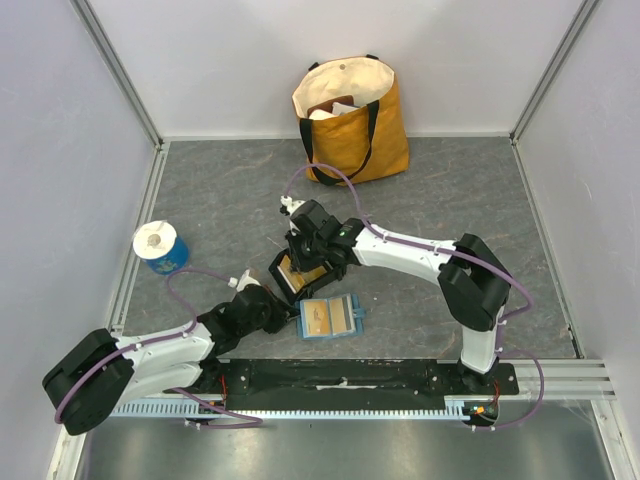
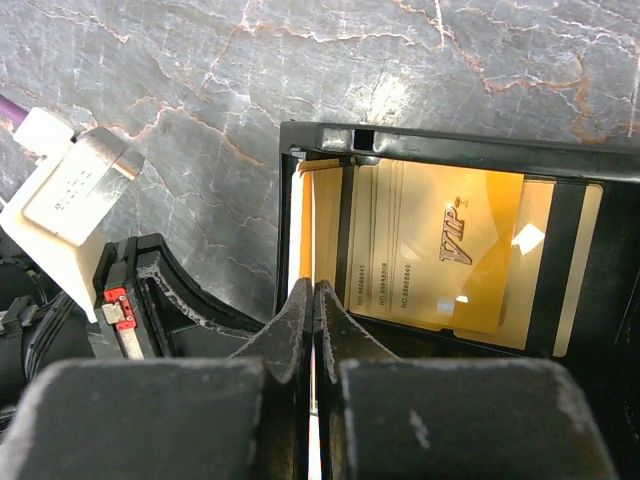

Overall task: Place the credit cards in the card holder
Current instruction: Pick up the credit card from the storage box.

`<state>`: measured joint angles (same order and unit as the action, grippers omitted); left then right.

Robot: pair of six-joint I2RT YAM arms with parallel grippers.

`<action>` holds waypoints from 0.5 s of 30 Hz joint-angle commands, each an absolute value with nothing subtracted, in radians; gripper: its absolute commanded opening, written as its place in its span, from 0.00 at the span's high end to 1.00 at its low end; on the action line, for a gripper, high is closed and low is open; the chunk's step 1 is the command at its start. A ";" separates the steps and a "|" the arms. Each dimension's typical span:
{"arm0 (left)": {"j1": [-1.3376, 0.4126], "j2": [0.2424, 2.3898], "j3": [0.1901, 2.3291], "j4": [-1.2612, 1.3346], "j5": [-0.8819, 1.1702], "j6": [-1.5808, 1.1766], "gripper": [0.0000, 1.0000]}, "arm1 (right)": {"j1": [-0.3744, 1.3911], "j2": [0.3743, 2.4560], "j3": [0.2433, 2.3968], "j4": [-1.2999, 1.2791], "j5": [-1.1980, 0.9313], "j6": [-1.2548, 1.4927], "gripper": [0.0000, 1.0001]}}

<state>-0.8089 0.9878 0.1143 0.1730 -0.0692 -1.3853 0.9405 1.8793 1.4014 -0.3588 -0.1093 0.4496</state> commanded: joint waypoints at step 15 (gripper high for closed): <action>-0.807 0.914 0.104 0.135 -0.005 -1.327 0.98 | 0.946 1.450 1.113 -0.333 0.167 0.575 1.00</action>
<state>-0.8082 0.9531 0.1036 0.1566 -0.0486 -1.3811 0.9432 1.5585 1.2381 -0.3500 0.0788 0.5034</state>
